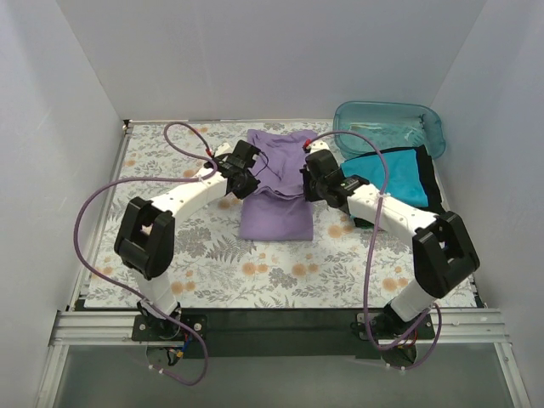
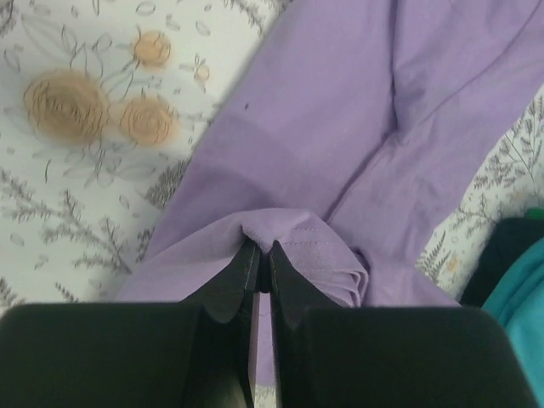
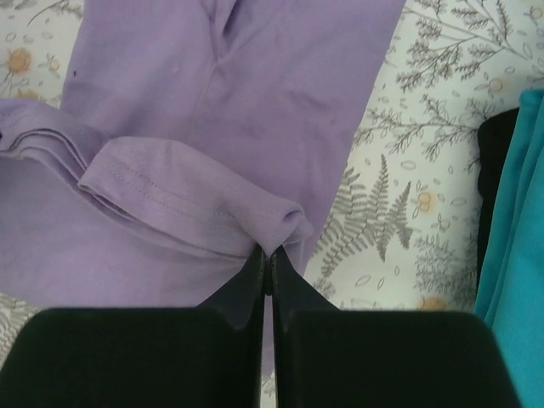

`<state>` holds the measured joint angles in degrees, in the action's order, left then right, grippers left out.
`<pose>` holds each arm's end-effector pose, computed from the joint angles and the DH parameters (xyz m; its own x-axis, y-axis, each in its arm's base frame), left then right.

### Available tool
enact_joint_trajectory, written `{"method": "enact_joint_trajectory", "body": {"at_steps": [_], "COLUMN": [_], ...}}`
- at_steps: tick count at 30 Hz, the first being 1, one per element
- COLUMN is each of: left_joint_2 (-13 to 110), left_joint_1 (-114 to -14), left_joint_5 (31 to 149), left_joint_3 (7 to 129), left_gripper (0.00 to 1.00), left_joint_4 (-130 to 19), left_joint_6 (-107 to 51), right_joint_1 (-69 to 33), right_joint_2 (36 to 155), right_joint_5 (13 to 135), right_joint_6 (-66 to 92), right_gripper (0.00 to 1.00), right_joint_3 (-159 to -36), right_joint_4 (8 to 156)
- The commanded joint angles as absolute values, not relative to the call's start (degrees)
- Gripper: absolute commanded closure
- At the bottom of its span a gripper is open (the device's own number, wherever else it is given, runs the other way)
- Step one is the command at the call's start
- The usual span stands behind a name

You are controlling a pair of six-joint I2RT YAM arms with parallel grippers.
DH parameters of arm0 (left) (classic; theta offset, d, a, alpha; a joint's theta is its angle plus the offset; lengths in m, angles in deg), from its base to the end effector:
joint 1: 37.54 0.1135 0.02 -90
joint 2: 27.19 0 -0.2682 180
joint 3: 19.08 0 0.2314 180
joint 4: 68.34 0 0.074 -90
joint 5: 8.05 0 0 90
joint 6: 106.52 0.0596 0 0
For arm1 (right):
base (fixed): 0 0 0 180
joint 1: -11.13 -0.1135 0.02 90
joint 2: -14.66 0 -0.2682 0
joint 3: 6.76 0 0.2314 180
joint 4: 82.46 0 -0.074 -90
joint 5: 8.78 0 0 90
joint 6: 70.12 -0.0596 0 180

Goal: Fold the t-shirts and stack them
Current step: Fold the tshirt

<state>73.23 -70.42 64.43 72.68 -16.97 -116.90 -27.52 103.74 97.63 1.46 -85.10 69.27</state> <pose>0.3143 -0.1818 0.2291 -0.2539 -0.9528 -0.1665 -0.7861 0.3036 -0.5384 0.2799 0.2023 0.2560 -0.6015 -0.0929 -0.7934 -0.2504 0.9651 0.0768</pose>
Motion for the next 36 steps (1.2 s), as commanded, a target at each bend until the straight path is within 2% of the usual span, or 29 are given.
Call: {"method": "enact_joint_trajectory", "body": {"at_steps": [1, 10, 11, 13, 14, 15, 16, 17, 18, 21, 24, 28, 36], "left_joint_2": [76.16, 87.4, 88.29, 90.05, 91.28, 91.64, 91.81, 91.73, 90.77, 86.22, 78.06, 66.29, 44.99], "left_joint_1": [-68.22, -63.29, -63.12, -62.77, -62.33, -62.06, -61.97, -61.8, -61.71, -61.71, -61.71, -61.71, -61.8], "left_joint_5": [63.93, 71.57, 71.84, 73.07, 73.51, 74.38, 74.56, 74.31, 74.48, 74.74, 75.27, 75.36, 76.85], "left_joint_3": [77.76, 85.15, 86.81, 88.4, 90.06, 90.86, 91.57, 92.18, 92.71, 91.41, 84.04, 66.06, 40.35], "left_gripper": [1.0, 1.0, 0.98, 0.78, 0.68, 0.61, 0.46, 0.37, 0.02, 0.02, 0.02, 0.02, 0.02], "left_joint_4": [-19.02, -22.98, -23.16, -23.25, -23.16, -23.16, -23.07, -22.03, -22.11, -22.02, -22.98, -25.09, -26.85], "left_joint_6": [-112.51, -106.96, -106.35, -105.12, -104.77, -103.72, -103.62, -103.79, -103.27, -103.0, -103.53, -106.69, -111.62], "right_joint_1": [-23.95, -18.23, -17.87, -16.65, -16.2, -15.77, -15.15, -14.97, -15.06, -15.14, -16.2, -20.14, -21.83], "right_joint_2": [107.98, 118.71, 119.42, 121.87, 122.41, 122.76, 122.94, 122.86, 122.51, 119.44, 114.61, 111.61, 120.11], "right_joint_5": [92.04, 87.9, 87.64, 87.46, 87.11, 85.37, 84.22, 83.95, 83.95, 79.49, 75.18, 69.19, 67.24], "right_joint_6": [4.93, 4.32, 4.41, 4.32, 3.8, 3.88, 4.49, 4.76, 5.11, 5.73, 7.22, 7.23, 4.59], "right_gripper": [0.99, 0.99, 0.99, 0.99, 0.85, 0.65, 0.46, 0.02, 0.02, 0.02, 0.02, 0.02, 0.02], "right_joint_3": [-90.16, -97.11, -97.63, -99.39, -99.83, -100.45, -100.8, -100.98, -101.07, -99.41, -94.84, -89.47, -92.97], "right_joint_4": [72.48, 72.48, 72.48, 72.31, 72.31, 72.31, 72.31, 72.31, 72.31, 72.22, 73.62, 77.4, 80.3]}}
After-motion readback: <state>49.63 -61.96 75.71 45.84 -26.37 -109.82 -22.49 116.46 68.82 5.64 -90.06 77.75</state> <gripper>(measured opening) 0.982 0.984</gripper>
